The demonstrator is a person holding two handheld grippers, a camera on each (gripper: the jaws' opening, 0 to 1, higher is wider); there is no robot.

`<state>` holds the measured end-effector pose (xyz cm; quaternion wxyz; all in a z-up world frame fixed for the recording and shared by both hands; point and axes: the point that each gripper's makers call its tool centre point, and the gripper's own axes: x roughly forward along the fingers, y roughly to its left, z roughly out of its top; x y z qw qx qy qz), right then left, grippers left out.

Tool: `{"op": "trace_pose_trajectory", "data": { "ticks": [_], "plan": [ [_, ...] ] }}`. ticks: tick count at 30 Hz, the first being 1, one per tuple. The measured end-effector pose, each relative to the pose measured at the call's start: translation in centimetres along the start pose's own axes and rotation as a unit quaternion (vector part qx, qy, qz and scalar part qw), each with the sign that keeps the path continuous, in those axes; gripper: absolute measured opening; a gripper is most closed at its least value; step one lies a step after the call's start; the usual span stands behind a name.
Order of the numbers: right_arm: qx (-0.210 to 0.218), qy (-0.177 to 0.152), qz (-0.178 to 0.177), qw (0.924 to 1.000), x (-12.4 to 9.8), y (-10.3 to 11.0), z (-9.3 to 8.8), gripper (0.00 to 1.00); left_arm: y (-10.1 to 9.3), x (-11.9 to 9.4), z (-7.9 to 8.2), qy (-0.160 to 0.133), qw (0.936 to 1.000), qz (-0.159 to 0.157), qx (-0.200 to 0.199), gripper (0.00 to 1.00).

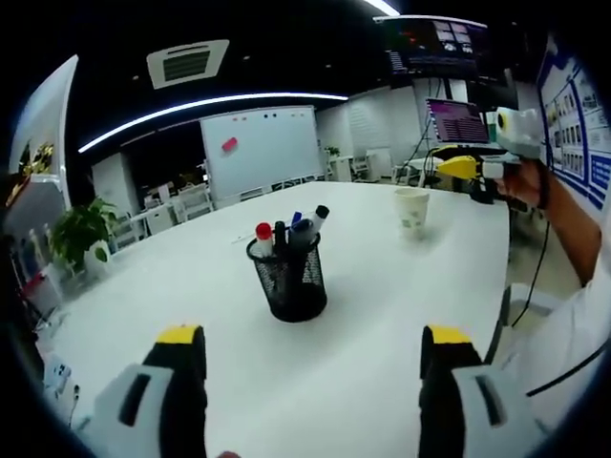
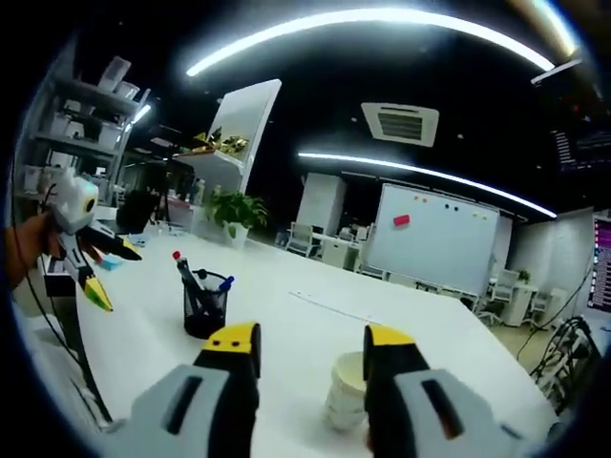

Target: Place the scattered laser pointers and whiteboard markers into the pen holder and stack the scattered paper cups together

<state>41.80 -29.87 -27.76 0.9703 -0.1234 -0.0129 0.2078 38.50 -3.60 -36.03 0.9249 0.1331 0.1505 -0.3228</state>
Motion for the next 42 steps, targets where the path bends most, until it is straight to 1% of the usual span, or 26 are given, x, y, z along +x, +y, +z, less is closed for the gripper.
{"op": "trace_pose_trajectory", "data": {
  "ticks": [6, 8, 11, 16, 20, 26, 30, 35, 39, 42],
  "plan": [
    [-0.004, 0.007, -0.007, 0.9999, 0.0, -0.4, 0.0, 0.47, -0.6, 0.3, 0.3, -0.006, 0.9999, -0.011, 0.006, 0.94],
    [-0.003, 0.009, -0.009, 0.9999, -0.1, -0.6, -0.1, 0.47, -0.9, 0.3, 0.1, -0.002, 0.9998, -0.015, 0.008, 0.94],
    [-0.003, 0.011, -0.011, 0.9999, -0.2, -0.7, -0.3, 0.47, -0.7, 0.3, 0.0, 0.001, 0.9999, -0.013, 0.012, 0.93],
    [-0.002, 0.014, -0.009, 0.9999, -0.1, -0.6, -0.5, 0.47, -0.7, 0.1, 0.0, -0.005, 0.9999, -0.010, 0.005, 0.93],
    [0.001, 0.014, -0.004, 0.9999, 0.0, -0.3, -0.6, 0.47, -0.8, 0.1, -0.3, -0.001, 0.9999, -0.012, 0.006, 0.93],
    [-0.003, 0.028, 0.002, 0.9996, 0.0, 0.2, -1.0, 0.49, -0.7, 0.1, -0.4, -0.001, 0.9999, -0.011, 0.008, 0.93],
    [-0.008, 0.032, 0.012, 0.9994, -0.1, 0.6, -1.2, 0.50, -0.9, 0.2, -0.7, 0.006, 0.9999, -0.011, 0.009, 0.93],
    [-0.003, 0.034, 0.016, 0.9993, 0.0, 0.7, -1.8, 0.50, -1.1, 0.1, -0.5, 0.006, 0.9998, -0.012, 0.012, 0.93],
    [-0.004, 0.048, 0.022, 0.9986, 0.0, 0.8, -2.6, 0.52, -0.8, 0.3, -0.9, 0.010, 0.9999, -0.008, 0.009, 0.92],
    [-0.004, 0.052, 0.025, 0.9984, 0.0, 0.8, -2.8, 0.52, -0.7, 0.4, -0.9, 0.010, 0.9999, -0.005, 0.011, 0.92]
  ]
}}
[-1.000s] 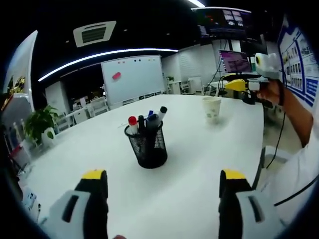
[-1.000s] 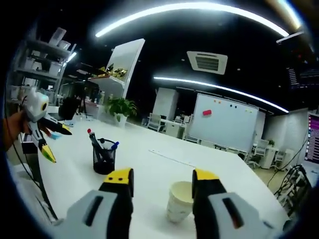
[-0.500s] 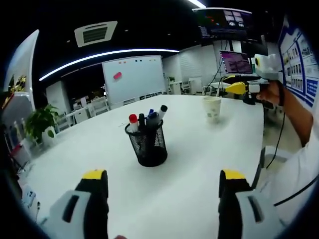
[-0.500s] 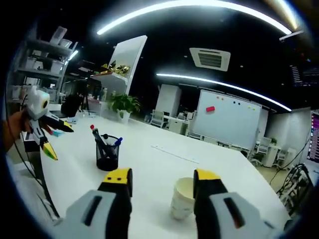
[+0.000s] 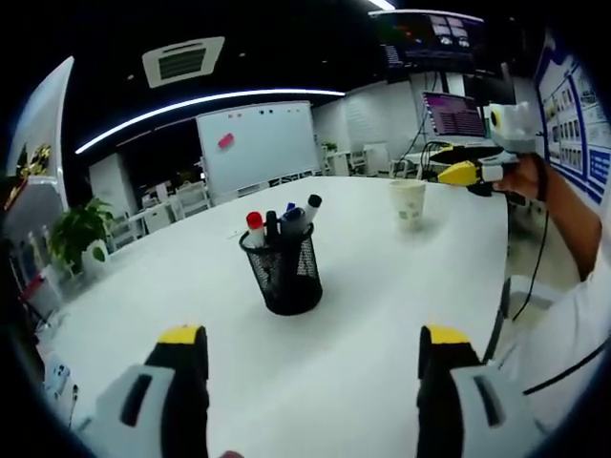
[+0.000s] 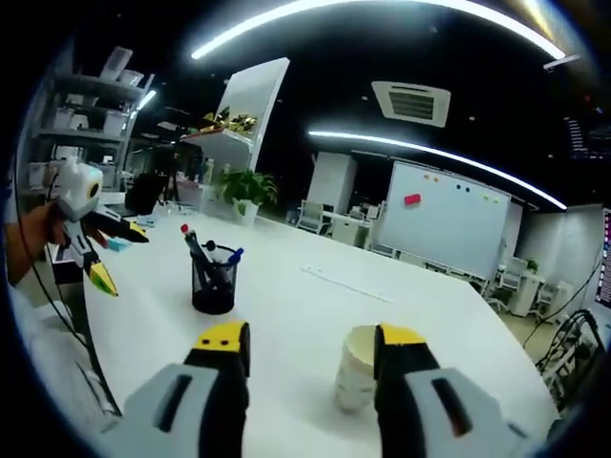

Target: Place the scattered laser pointers and whiteboard markers into the pen holder and stack the scattered paper cups together

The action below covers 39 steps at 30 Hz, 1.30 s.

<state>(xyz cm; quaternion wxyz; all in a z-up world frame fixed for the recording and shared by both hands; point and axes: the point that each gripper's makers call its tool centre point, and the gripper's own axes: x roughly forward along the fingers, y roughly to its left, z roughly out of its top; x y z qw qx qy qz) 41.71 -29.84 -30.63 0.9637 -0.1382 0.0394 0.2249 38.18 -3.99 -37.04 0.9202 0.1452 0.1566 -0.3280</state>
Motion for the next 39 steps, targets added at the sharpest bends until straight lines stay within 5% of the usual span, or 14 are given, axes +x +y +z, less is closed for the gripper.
{"op": "trace_pose_trajectory", "data": {
  "ticks": [39],
  "plan": [
    [0.001, -0.020, 0.015, 0.9997, 0.7, 0.2, 1.2, 0.63, 1.5, 0.2, -0.6, 0.004, 0.9999, 0.012, -0.009, 0.90]
  ]
}}
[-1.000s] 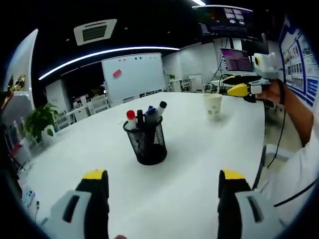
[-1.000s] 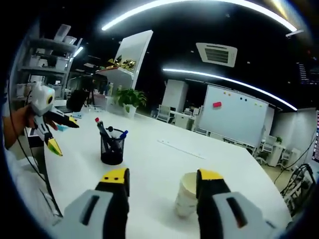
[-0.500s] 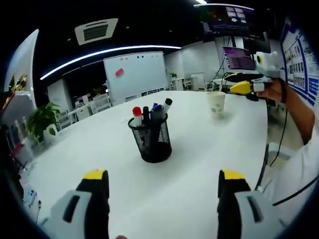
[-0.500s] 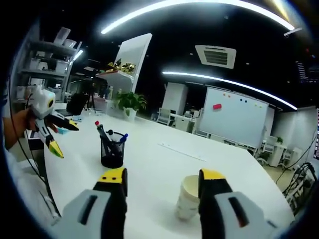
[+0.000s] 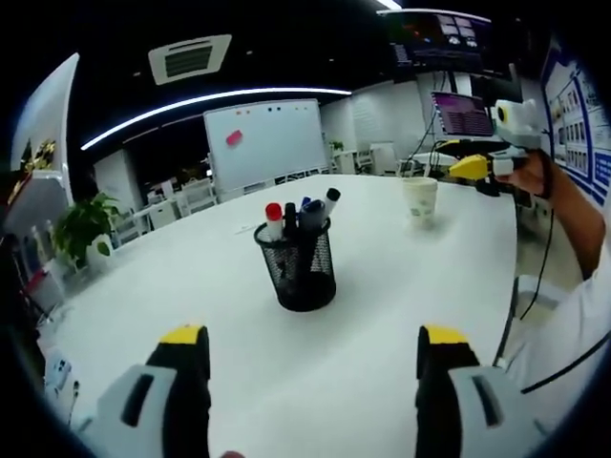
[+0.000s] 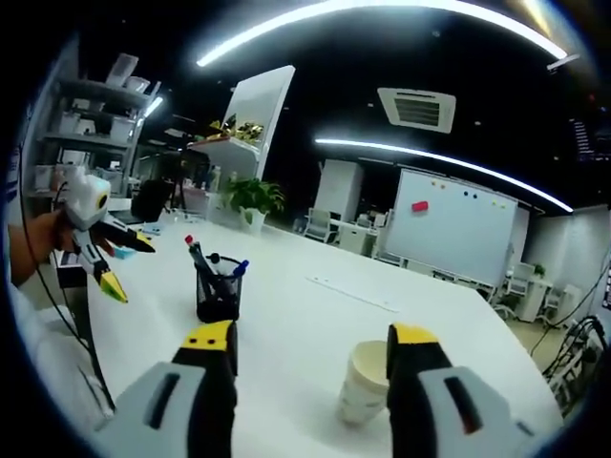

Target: Place the scattered laser pointers and whiteboard markers into the pen holder and stack the scattered paper cups together

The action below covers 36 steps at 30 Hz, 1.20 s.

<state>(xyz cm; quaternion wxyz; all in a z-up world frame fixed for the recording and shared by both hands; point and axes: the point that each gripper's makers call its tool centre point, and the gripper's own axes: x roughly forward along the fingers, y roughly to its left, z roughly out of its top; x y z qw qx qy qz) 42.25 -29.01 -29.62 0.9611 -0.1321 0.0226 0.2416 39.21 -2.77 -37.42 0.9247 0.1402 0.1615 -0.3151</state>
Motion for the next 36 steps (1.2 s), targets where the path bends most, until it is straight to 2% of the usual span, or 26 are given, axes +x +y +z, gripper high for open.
{"op": "trace_pose_trajectory", "data": {
  "ticks": [6, 10, 14, 23, 27, 36],
  "plan": [
    [0.006, 0.006, -0.001, 1.0000, -0.1, -0.2, -0.6, 0.64, -0.3, 0.1, 0.2, -0.003, 1.0000, -0.006, 0.004, 0.90],
    [0.005, -0.012, -0.002, 0.9999, -0.4, 0.0, -0.2, 0.68, -0.3, 0.0, 0.0, -0.001, 1.0000, -0.005, 0.005, 0.90],
    [0.024, -0.024, -0.011, 0.9994, -0.6, -0.7, -0.1, 0.68, -0.2, -0.2, -0.2, -0.002, 0.9999, -0.008, 0.012, 0.90],
    [0.036, -0.022, -0.019, 0.9989, -0.4, -0.9, -0.7, 0.71, 0.1, -0.5, -0.2, -0.005, 1.0000, -0.001, 0.008, 0.90],
    [0.044, -0.008, -0.021, 0.9988, 0.2, -1.2, -2.0, 0.72, -0.4, -0.7, -0.4, -0.004, 0.9999, -0.008, 0.013, 0.90],
    [0.043, -0.008, -0.039, 0.9983, 0.0, -2.3, -2.1, 0.71, -0.1, -0.8, -0.1, -0.011, 0.9999, -0.003, 0.013, 0.90]
  ]
}}
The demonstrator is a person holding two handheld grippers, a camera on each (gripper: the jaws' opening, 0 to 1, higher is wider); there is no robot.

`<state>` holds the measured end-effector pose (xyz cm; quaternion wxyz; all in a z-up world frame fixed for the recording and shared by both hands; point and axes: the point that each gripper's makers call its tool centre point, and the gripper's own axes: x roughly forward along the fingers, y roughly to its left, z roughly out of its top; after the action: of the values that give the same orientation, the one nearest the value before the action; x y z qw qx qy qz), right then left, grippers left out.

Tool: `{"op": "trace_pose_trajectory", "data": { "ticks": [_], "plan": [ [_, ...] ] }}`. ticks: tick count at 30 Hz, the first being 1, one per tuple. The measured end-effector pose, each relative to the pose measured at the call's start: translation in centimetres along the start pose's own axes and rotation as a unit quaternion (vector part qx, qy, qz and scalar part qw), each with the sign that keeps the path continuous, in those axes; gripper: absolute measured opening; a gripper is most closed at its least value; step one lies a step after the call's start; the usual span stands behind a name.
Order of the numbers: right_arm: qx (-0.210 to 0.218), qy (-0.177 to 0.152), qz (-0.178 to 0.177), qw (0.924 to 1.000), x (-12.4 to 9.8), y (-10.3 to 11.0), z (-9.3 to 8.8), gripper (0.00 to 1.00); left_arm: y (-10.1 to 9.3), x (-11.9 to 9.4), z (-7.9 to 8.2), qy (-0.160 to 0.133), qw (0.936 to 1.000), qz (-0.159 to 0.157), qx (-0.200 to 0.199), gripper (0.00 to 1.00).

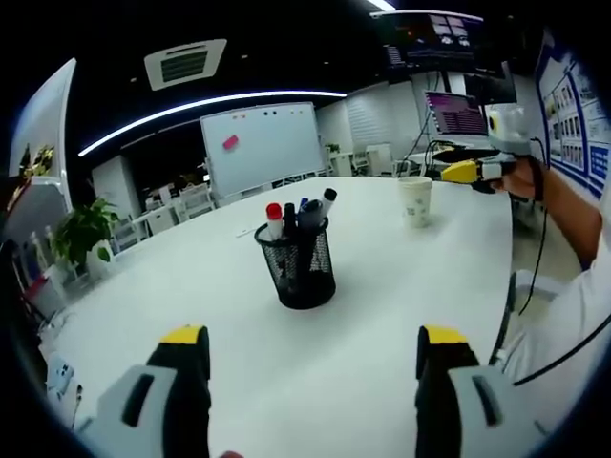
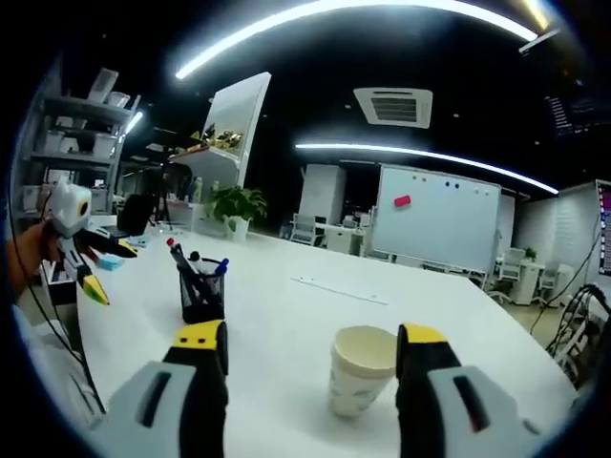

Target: Place the scattered laser pointers and whiteboard markers into the pen holder and stack the scattered paper cups together

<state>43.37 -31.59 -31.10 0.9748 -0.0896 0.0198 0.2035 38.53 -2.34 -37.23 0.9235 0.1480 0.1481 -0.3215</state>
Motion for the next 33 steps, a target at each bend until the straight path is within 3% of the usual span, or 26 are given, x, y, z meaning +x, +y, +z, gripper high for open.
{"op": "trace_pose_trajectory", "data": {
  "ticks": [7, 33],
  "plan": [
    [0.033, 0.003, -0.007, 0.9994, 0.3, -0.8, -0.8, 0.71, -0.2, 0.1, 0.1, 0.000, 1.0000, -0.005, 0.004, 0.90],
    [0.043, 0.011, -0.047, 0.9979, 0.7, -2.4, -3.1, 0.72, -0.8, 0.7, 0.2, 0.001, 0.9998, -0.019, 0.002, 0.88]
  ]
}}
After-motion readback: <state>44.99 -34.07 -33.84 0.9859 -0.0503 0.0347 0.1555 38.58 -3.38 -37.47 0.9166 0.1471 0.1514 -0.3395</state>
